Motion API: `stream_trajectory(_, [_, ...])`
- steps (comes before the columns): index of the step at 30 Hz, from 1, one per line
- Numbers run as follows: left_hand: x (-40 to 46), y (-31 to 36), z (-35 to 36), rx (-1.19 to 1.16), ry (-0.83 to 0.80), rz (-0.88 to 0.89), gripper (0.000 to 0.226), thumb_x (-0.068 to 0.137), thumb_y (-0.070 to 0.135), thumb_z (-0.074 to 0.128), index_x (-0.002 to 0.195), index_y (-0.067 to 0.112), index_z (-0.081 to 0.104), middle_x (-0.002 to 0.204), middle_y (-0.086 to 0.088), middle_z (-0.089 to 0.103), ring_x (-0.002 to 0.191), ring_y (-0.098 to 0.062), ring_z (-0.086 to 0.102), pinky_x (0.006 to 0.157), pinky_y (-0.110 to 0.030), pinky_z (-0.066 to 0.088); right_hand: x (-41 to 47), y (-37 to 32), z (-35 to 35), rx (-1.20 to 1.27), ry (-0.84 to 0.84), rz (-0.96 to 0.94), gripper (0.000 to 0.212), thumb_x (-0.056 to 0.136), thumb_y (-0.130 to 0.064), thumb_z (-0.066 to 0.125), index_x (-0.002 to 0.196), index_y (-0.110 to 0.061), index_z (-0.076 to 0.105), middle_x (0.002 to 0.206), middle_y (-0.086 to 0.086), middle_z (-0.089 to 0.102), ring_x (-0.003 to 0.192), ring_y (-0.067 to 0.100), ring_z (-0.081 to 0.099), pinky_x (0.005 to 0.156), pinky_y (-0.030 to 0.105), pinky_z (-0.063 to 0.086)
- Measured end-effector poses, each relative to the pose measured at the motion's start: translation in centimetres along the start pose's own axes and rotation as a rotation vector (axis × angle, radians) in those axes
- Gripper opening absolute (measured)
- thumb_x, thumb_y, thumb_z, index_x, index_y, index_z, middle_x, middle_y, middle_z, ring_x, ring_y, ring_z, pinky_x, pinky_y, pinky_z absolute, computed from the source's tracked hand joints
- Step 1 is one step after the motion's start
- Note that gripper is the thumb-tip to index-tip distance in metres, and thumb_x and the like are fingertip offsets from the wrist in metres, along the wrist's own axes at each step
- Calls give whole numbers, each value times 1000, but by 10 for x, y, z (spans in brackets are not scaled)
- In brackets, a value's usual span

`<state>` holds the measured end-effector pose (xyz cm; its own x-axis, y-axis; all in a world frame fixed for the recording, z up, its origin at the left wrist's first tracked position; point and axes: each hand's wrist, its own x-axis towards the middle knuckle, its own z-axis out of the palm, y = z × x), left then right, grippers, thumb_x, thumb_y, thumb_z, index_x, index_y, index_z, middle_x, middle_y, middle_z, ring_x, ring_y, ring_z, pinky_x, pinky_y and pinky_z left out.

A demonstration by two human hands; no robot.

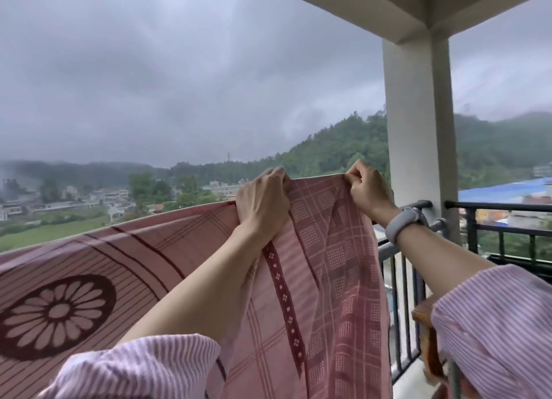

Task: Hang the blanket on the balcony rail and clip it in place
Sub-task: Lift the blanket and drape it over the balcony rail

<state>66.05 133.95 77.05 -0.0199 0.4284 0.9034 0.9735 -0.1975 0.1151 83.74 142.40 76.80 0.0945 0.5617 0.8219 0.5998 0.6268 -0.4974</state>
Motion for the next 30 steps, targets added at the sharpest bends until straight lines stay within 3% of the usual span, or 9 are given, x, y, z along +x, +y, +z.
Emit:
stream_trajectory(4, [17,31,58,0,-9,11,16,90,9,45,94,14,60,98,-4,67,80,-27,60,63,-31,35,25,60,-10,-36,11,17,15,90,-16,51,84,-3,55,86,15,64,81,32,56,63,34,36])
stream_trajectory(8, [31,67,117,-3,-13,0,16,91,10,44,94,14,60,99,-4,67,79,-26,59,63,-30,35,55,126,-20,-41,-11,4,14,90,-16,51,84,-4,56,88,13,66,83,32,57,66,34,40])
stream_trajectory(14, [67,133,203,15,9,-27,16,93,17,45,96,12,60,100,-5,67,79,-27,60,67,-33,43,121,225,-43,-39,-67,-60,14,89,-18,53,81,-8,57,83,5,61,78,24,53,65,33,40])
stream_trajectory(17, [84,159,242,59,35,-69,17,93,15,43,97,12,60,101,-5,66,79,-28,60,63,-31,36,153,264,-48,-15,-111,-81,14,89,-17,53,77,-11,56,77,2,58,74,23,52,62,30,36])
stream_trajectory(19, [91,168,266,111,29,-100,16,92,11,43,95,12,59,99,-6,66,77,-28,60,62,-31,35,169,287,-43,32,-137,-70,16,87,-16,55,71,-16,55,74,0,57,77,26,56,64,35,44])
stream_trajectory(22, [82,168,297,242,-206,-157,14,88,9,46,90,11,59,95,-9,67,81,-30,61,61,-34,38,170,324,-26,13,-261,-24,12,83,-19,62,71,-18,65,79,5,67,82,28,62,72,38,51])
stream_trajectory(26, [60,163,314,296,-817,-232,18,82,10,49,81,9,67,83,-5,67,70,-22,60,62,-31,48,135,352,-16,-24,-796,15,18,85,-21,61,93,-8,71,97,9,70,84,16,59,69,25,45])
stream_trajectory(28, [58,166,304,150,-825,-242,20,87,17,50,83,10,67,83,-4,66,70,-18,58,66,-32,49,119,354,-23,151,-742,65,24,89,-21,56,103,-5,67,100,8,67,91,15,58,80,25,44])
stream_trajectory(30, [58,176,291,-26,-673,-217,22,91,23,51,100,10,66,100,-7,68,88,-20,62,82,-33,50,101,356,-34,303,-590,108,26,92,-19,51,110,-4,63,101,2,63,98,16,57,87,26,43])
